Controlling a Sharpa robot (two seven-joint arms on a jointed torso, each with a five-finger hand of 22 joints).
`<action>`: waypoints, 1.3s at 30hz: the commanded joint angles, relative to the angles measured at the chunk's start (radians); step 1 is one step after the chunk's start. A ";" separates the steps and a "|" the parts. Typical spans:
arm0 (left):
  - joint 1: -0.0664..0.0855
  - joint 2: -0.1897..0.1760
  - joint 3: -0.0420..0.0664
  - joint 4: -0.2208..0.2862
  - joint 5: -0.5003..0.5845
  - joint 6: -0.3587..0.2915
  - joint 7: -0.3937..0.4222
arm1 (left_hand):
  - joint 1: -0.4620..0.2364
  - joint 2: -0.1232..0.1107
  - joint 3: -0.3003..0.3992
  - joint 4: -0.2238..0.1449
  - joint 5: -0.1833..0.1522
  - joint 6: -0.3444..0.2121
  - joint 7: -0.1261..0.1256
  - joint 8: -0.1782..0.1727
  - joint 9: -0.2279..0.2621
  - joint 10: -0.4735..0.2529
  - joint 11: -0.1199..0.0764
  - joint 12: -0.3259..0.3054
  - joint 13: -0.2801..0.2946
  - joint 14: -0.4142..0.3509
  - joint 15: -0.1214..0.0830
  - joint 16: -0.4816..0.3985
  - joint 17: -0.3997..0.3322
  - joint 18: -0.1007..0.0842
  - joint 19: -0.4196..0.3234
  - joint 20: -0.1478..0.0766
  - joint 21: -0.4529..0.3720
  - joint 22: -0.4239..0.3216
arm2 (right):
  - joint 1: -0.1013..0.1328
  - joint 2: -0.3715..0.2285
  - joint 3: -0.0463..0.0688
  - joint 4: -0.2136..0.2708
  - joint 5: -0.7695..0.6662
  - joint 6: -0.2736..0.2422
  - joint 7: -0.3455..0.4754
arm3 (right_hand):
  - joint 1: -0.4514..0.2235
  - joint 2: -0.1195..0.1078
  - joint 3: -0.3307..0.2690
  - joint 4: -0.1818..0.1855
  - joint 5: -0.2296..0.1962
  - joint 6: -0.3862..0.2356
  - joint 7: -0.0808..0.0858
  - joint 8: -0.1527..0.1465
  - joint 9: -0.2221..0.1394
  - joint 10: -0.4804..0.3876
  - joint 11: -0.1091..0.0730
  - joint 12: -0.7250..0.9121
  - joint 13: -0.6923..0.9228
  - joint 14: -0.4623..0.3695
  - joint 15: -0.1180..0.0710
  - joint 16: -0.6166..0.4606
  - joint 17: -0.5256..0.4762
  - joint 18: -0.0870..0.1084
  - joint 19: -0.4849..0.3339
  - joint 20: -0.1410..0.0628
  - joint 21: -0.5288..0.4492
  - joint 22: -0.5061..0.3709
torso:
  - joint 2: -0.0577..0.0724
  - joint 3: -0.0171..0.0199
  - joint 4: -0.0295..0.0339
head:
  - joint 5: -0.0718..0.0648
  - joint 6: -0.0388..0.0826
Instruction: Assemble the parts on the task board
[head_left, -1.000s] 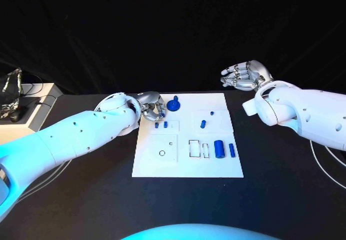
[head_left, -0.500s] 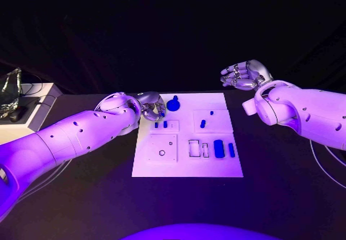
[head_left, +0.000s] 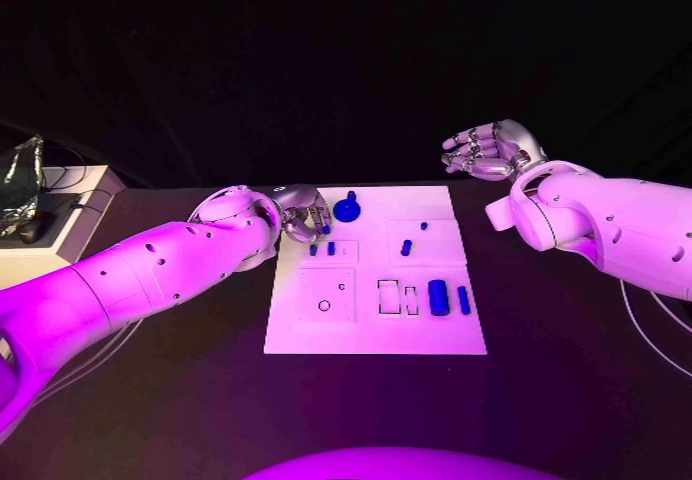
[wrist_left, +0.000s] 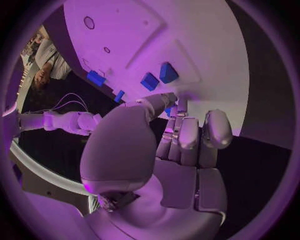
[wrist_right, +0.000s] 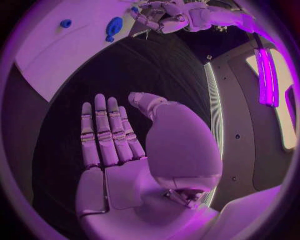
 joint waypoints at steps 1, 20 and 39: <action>0.000 0.000 0.000 0.002 0.006 -0.001 0.002 | -0.012 0.001 -0.003 -0.001 -0.004 -0.011 -0.001 -0.007 -0.002 0.000 0.001 -0.006 0.002 -0.006 -0.002 -0.003 -0.001 -0.010 -0.004 -0.002 -0.005 -0.001 | 0.000 -0.001 0.001 0.001 -0.007 0.005 0.015 | -0.006 -0.006 0.001 -0.004 -0.001 0.001 0.008 -0.004 -0.002 -0.008 -0.001 -0.006 -0.001 -0.002 0.001 -0.005 0.000 0.016 0.005 0.003 -0.001 -0.001 | 0.000 -0.0008 -0.0003 | 0.001 0.000; 0.000 -0.012 0.001 -0.006 0.006 -0.033 -0.004 | -0.022 -0.008 -0.010 0.001 -0.003 -0.057 -0.014 -0.036 -0.019 -0.002 0.003 -0.018 0.009 -0.010 0.000 -0.006 -0.014 -0.009 -0.007 -0.001 -0.010 -0.006 | 0.000 -0.002 0.001 0.002 -0.011 0.016 0.009 | -0.006 -0.007 0.001 -0.004 -0.001 0.001 0.008 -0.004 -0.002 -0.009 -0.001 -0.007 -0.001 -0.003 0.001 -0.006 0.000 0.016 0.005 0.003 -0.001 -0.003 | -0.001 0.0004 -0.0006 | 0.000 0.003; -0.058 -0.145 0.083 0.016 0.784 -0.036 0.302 | -0.014 0.016 -0.049 -0.011 0.001 -0.003 0.035 0.003 -0.023 0.005 0.008 0.048 0.047 -0.252 0.004 -0.254 -0.459 0.077 -0.333 0.003 -0.331 -0.393 | -0.003 -0.072 0.000 0.061 -0.645 0.255 -0.099 | 0.092 0.059 -0.133 -0.128 -0.042 0.100 -0.055 -0.045 -0.062 0.180 -0.078 -0.110 0.007 0.417 -0.137 0.406 0.261 0.003 0.346 -0.186 0.426 0.246 | -0.001 0.0029 -0.0043 | -0.049 0.050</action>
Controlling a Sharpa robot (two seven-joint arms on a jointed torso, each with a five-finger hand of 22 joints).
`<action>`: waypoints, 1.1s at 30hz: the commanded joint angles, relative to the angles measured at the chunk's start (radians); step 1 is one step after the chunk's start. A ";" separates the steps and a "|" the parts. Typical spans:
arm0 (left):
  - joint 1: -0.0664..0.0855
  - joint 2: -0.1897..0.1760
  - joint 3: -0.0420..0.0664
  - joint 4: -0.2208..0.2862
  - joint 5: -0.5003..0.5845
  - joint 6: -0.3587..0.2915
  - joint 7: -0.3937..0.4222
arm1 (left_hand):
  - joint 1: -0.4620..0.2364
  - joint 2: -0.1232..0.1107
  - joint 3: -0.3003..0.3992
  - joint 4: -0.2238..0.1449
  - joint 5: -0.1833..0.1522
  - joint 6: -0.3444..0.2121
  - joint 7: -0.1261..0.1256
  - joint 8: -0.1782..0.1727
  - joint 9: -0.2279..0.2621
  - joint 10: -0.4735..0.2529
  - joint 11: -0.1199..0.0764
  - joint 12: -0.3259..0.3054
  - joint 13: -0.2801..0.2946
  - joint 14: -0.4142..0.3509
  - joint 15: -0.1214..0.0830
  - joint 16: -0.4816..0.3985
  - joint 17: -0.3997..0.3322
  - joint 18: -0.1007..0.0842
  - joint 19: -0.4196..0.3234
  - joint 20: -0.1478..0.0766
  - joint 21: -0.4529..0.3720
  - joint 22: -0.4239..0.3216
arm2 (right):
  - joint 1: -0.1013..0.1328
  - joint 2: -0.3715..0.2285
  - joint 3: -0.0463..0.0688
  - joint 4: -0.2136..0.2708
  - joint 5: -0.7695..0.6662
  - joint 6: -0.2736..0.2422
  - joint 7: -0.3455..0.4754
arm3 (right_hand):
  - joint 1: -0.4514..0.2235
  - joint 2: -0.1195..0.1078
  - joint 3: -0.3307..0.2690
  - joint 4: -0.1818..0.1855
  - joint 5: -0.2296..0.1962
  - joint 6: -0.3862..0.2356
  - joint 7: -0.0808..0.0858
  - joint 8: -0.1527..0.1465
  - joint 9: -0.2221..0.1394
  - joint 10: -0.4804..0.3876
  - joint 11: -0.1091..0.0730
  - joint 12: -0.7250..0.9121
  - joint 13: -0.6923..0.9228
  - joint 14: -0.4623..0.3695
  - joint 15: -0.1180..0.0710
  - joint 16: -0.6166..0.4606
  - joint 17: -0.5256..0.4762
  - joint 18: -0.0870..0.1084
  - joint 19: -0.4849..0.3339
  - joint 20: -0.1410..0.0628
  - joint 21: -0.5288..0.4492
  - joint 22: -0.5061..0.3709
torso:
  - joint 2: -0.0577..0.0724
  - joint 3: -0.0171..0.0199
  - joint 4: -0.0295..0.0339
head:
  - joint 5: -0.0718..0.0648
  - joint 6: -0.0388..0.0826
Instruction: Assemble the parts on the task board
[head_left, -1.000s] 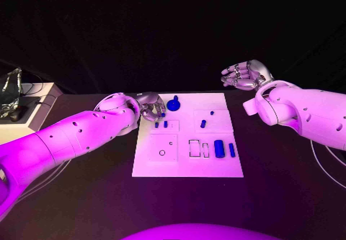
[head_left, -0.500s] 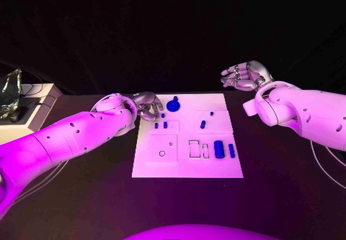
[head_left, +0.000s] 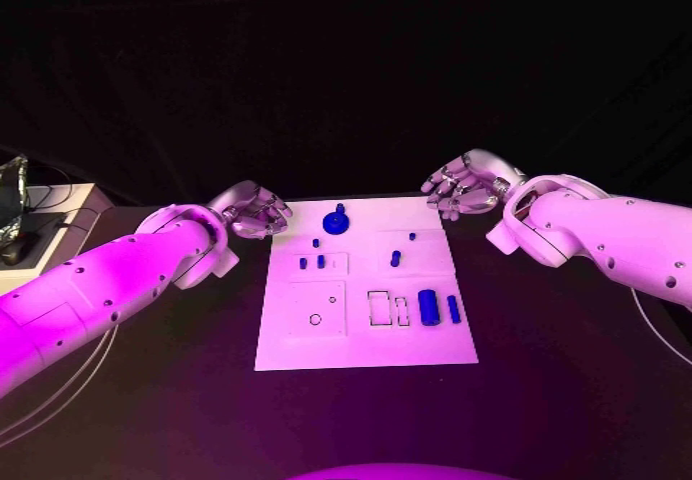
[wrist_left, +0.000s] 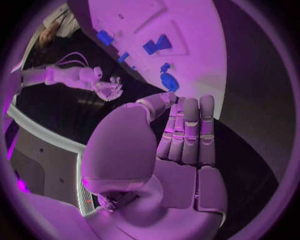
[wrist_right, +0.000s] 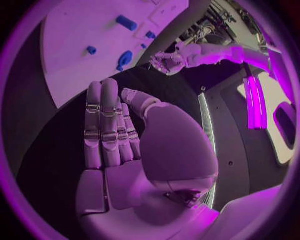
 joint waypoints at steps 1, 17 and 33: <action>-0.020 -0.026 0.009 0.024 0.416 0.066 0.162 | -0.014 -0.001 -0.015 0.006 0.002 -0.011 0.000 -0.001 -0.004 -0.002 0.002 0.009 0.006 -0.011 0.000 -0.017 -0.008 0.006 -0.010 0.001 -0.022 -0.016 | -0.003 -0.019 0.000 0.023 -0.326 0.054 -0.067 | 0.002 0.007 -0.007 -0.006 0.017 0.005 -0.011 -0.019 -0.020 0.045 -0.009 -0.029 0.006 0.034 -0.009 0.144 0.088 0.002 -0.014 -0.016 0.097 0.081 | -0.001 -0.0010 0.0021 | -0.017 0.016; -0.159 -0.147 0.075 0.215 0.860 0.151 0.274 | -0.068 -0.009 -0.084 0.077 0.004 0.000 -0.001 0.017 -0.014 -0.050 0.011 0.012 0.007 -0.052 0.013 -0.104 -0.039 0.007 -0.005 0.016 -0.159 -0.108 | -0.058 0.003 -0.001 0.067 -0.767 -0.011 -0.268 | -0.040 -0.046 0.097 0.034 -0.014 -0.002 -0.011 -0.025 -0.034 -0.047 0.002 -0.072 -0.001 0.070 0.003 0.897 0.663 0.011 0.037 0.007 0.277 0.235 | 0.000 -0.0013 0.0054 | -0.031 0.024; -0.181 -0.162 0.090 0.269 0.831 0.130 0.267 | -0.050 -0.005 -0.090 0.092 0.006 0.005 -0.002 0.027 -0.019 -0.040 0.010 -0.009 -0.006 -0.015 0.008 -0.058 -0.008 -0.008 0.107 0.009 -0.066 -0.024 | -0.084 0.091 -0.003 -0.003 -0.823 -0.029 -0.317 | -0.053 -0.051 0.106 0.051 -0.018 -0.006 -0.003 -0.018 -0.031 -0.080 0.011 -0.070 -0.002 0.071 0.011 0.939 0.697 0.007 0.050 0.015 0.300 0.264 | 0.002 -0.0024 0.0034 | -0.034 0.017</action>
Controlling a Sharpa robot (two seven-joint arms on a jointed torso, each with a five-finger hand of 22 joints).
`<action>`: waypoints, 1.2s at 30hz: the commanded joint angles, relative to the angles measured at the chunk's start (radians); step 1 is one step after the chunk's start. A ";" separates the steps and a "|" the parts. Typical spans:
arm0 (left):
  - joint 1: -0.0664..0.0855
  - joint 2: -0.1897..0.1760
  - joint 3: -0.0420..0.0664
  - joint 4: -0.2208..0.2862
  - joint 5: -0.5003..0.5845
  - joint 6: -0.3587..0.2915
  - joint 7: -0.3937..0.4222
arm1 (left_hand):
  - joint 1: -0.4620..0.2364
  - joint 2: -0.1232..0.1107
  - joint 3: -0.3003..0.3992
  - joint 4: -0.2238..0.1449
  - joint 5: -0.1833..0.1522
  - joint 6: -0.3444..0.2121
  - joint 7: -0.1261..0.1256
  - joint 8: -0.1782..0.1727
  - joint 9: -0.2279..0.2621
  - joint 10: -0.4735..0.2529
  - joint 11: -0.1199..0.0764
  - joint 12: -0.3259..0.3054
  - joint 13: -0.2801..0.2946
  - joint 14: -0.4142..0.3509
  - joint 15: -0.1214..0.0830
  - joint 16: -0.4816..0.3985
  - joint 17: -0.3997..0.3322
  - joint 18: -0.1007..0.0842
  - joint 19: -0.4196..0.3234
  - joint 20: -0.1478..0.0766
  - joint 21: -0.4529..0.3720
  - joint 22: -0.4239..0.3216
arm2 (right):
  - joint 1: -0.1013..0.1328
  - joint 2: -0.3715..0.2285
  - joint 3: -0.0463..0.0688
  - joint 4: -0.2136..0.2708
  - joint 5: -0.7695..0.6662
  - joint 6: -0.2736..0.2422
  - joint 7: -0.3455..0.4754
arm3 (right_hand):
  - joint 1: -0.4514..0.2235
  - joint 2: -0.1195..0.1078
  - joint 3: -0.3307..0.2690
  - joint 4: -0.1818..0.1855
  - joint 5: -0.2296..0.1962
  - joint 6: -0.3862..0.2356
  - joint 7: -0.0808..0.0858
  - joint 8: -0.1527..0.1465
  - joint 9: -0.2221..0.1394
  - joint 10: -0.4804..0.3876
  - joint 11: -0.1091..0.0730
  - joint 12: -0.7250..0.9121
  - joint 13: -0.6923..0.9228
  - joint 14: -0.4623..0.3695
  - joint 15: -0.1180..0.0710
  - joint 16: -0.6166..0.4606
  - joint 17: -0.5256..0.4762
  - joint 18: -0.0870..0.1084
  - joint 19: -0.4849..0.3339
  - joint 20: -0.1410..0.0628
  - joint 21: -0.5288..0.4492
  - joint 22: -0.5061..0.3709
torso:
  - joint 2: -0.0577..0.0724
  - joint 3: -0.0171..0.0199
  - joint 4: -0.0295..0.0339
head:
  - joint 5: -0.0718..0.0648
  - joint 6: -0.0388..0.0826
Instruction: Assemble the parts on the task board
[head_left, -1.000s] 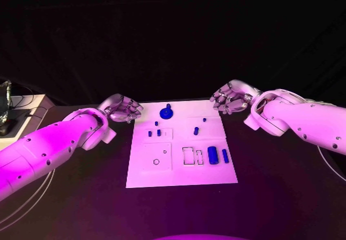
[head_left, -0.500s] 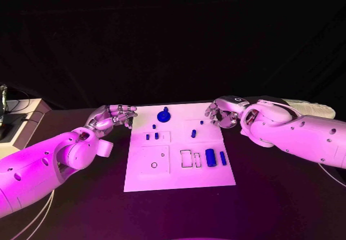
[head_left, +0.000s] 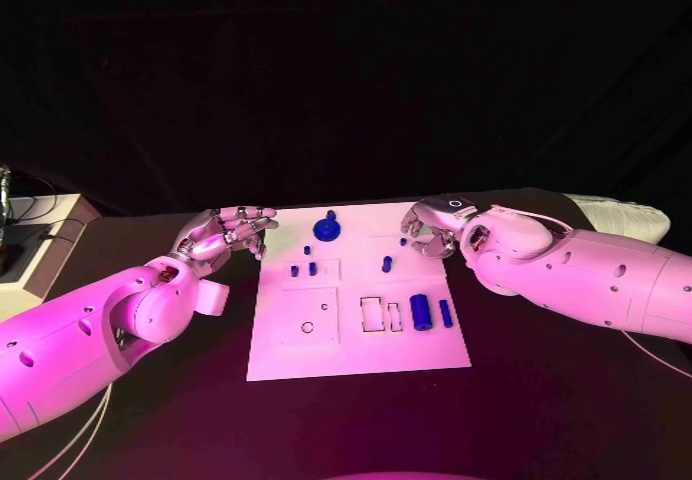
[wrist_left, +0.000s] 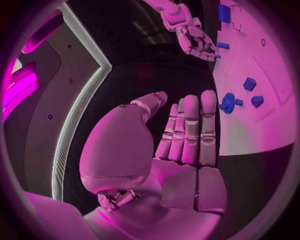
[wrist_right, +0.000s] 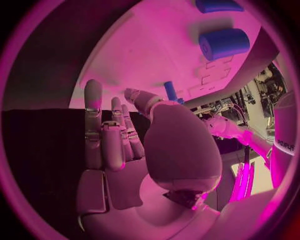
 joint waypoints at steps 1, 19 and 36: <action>-0.001 -0.001 0.002 0.007 0.006 0.006 0.015 | 0.009 0.003 0.002 0.005 -0.001 0.009 0.001 0.008 -0.001 0.009 -0.001 -0.005 -0.002 0.006 -0.002 0.007 0.003 -0.008 0.011 -0.002 0.014 0.013 | -0.004 0.014 0.000 -0.014 -0.043 -0.003 -0.025 | -0.008 -0.006 0.001 0.005 -0.006 -0.003 0.007 0.004 0.001 -0.012 0.000 -0.001 0.000 0.065 0.008 0.008 0.001 0.007 0.007 0.004 0.006 0.001 | 0.000 0.0002 0.0003 | 0.000 -0.003; -0.002 -0.004 0.002 0.007 -0.001 -0.017 0.004 | 0.013 0.003 0.003 0.004 -0.001 0.008 0.004 0.008 -0.002 0.007 0.000 -0.008 -0.003 0.007 -0.001 0.009 0.005 -0.009 0.015 -0.002 0.021 0.019 | -0.013 0.041 -0.001 -0.024 -0.012 0.032 0.004 | -0.006 0.005 0.016 0.017 -0.006 0.026 0.000 0.020 0.012 0.015 -0.007 0.010 0.007 0.062 0.005 0.030 0.011 0.007 0.013 0.005 0.017 0.018 | -0.001 0.0009 -0.0025 | 0.007 -0.011; -0.002 -0.004 0.003 0.009 -0.002 -0.015 0.000 | 0.019 0.004 0.006 0.002 -0.001 0.007 0.009 0.008 -0.003 0.007 0.003 -0.011 -0.005 0.008 0.000 0.011 0.007 -0.011 0.023 -0.002 0.031 0.030 | -0.013 0.065 -0.001 -0.054 -0.009 0.042 0.007 | 0.000 0.025 0.030 0.022 -0.001 0.048 -0.007 0.033 0.021 0.033 -0.013 0.009 0.008 0.060 0.000 0.038 0.012 0.007 0.013 0.000 0.017 0.022 | -0.001 0.0011 -0.0016 | 0.008 -0.012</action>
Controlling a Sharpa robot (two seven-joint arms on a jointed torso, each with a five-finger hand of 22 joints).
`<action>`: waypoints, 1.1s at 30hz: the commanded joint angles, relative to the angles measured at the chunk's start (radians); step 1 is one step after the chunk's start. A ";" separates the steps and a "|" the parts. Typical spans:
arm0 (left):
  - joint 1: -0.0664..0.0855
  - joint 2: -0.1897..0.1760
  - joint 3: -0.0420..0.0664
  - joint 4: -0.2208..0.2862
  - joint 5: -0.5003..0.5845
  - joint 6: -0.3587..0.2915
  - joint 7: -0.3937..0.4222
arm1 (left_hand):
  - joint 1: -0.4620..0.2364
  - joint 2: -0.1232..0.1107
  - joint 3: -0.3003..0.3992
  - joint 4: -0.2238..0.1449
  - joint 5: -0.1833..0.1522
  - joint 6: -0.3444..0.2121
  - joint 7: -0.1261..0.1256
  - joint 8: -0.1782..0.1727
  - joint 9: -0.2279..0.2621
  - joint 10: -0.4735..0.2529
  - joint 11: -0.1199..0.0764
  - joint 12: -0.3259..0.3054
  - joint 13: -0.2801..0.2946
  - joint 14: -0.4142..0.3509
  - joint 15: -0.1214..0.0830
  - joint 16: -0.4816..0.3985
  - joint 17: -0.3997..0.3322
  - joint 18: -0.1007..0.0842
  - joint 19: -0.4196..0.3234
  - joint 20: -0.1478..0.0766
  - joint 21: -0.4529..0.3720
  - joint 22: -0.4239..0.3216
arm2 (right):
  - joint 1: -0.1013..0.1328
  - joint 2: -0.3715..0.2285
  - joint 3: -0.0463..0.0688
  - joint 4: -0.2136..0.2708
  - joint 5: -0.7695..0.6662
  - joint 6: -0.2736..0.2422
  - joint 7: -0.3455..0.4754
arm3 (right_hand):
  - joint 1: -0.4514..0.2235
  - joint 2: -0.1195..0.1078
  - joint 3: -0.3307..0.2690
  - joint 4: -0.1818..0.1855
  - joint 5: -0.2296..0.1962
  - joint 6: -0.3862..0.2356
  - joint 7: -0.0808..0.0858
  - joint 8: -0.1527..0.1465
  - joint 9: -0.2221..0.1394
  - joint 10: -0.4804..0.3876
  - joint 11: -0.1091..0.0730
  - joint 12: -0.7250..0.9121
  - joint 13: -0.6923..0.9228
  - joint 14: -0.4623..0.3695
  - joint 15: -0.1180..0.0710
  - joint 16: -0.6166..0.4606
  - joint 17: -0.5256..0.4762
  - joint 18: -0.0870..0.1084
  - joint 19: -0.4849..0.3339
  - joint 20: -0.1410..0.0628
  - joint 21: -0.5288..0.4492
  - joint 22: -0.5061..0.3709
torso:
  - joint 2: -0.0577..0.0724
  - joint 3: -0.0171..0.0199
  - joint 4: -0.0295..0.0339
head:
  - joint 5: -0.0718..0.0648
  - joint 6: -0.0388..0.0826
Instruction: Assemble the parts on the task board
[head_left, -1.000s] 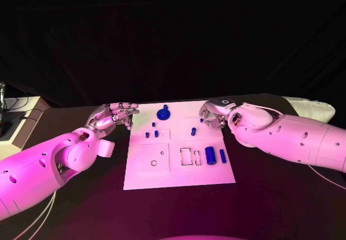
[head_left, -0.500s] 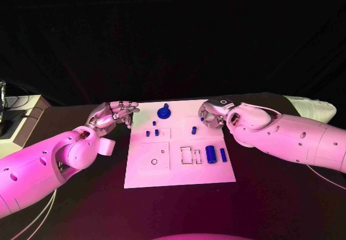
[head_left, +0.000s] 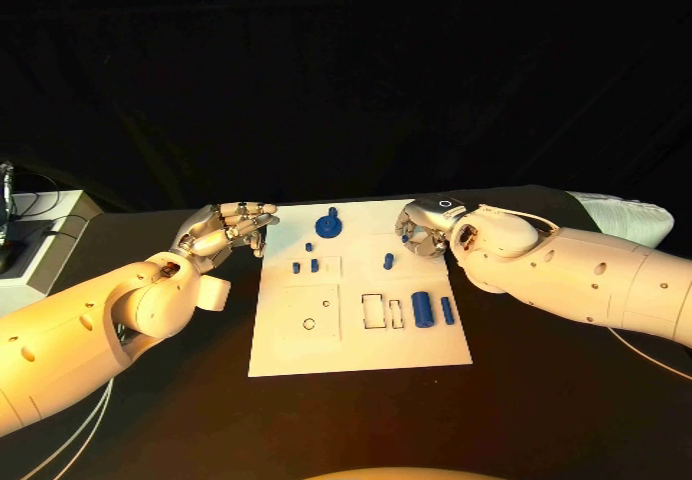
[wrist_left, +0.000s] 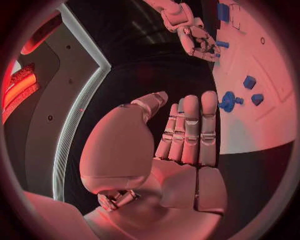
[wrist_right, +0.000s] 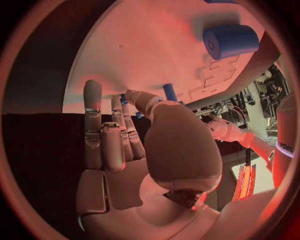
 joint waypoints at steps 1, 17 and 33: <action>0.000 0.001 0.001 0.003 0.000 0.001 0.004 | 0.007 0.000 0.006 0.002 -0.001 0.003 0.005 0.002 -0.001 0.003 0.007 -0.004 -0.001 0.008 0.000 0.003 0.001 -0.011 0.004 0.000 0.005 0.001 | -0.001 0.006 -0.001 -0.003 -0.002 0.022 0.012 | 0.003 0.015 0.009 0.000 0.000 0.009 -0.002 0.007 0.003 0.009 -0.002 0.003 0.001 0.064 -0.005 0.007 0.007 0.007 0.002 -0.004 0.005 0.001 | 0.001 0.0001 -0.0011 | 0.001 -0.002; 0.000 -0.001 0.001 0.004 -0.003 0.003 -0.004 | 0.025 0.005 0.016 -0.005 0.000 0.002 0.008 0.002 -0.003 0.002 0.009 -0.009 -0.003 0.009 0.002 0.006 0.005 -0.011 0.006 0.000 0.013 0.008 | -0.002 0.017 -0.002 -0.008 -0.027 0.025 -0.003 | 0.028 0.086 0.051 -0.011 -0.100 0.057 -0.034 0.070 0.061 0.086 -0.031 0.006 0.009 0.060 -0.028 0.021 0.001 0.005 0.008 -0.024 0.014 0.026 | 0.000 0.0005 -0.0020 | 0.006 -0.008; 0.000 -0.001 0.001 -0.002 -0.005 0.007 -0.010 | 0.038 0.007 0.024 -0.012 0.001 -0.001 0.010 0.001 -0.005 0.000 0.011 -0.013 -0.005 0.008 0.002 0.008 0.007 -0.012 0.009 0.001 0.023 0.018 | -0.003 0.002 -0.002 0.013 -0.031 -0.092 -0.037 | 0.029 0.085 0.061 -0.019 -0.114 0.059 -0.037 0.083 0.076 0.101 -0.035 0.005 0.011 0.060 -0.031 0.024 0.002 0.002 0.014 -0.028 0.027 0.045 | -0.001 0.0013 -0.0011 | 0.003 -0.009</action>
